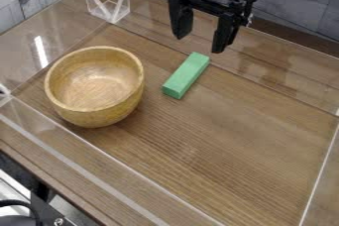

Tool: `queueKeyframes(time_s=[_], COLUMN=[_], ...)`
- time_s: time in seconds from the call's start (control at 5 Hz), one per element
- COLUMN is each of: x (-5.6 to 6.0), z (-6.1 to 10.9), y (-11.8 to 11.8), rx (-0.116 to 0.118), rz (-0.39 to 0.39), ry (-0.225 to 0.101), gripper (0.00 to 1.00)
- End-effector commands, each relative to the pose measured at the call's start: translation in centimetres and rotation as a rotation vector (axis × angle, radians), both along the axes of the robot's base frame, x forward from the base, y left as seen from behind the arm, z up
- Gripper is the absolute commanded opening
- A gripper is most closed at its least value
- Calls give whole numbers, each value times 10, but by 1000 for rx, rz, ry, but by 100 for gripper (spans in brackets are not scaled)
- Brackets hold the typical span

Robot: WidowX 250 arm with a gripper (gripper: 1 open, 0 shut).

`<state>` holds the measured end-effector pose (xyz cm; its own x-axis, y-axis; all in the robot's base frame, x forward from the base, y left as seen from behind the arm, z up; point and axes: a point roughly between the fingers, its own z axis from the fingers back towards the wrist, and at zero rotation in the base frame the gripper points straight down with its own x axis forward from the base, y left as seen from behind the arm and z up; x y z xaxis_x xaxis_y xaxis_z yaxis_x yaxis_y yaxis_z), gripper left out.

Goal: Put green object into wooden bowl

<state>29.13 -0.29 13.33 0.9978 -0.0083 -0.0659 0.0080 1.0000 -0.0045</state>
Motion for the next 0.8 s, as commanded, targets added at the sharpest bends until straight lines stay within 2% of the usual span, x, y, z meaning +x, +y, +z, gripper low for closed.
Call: queueKeyframes(time_s=[0.0, 0.2, 0.6], x=[2, 4, -2], z=[-3, -11, -39], y=[5, 10, 25], rx=[-2, -6, -6], rz=[-40, -80, -92], ry=[-6, -18, -67], gripper=[100, 100, 100])
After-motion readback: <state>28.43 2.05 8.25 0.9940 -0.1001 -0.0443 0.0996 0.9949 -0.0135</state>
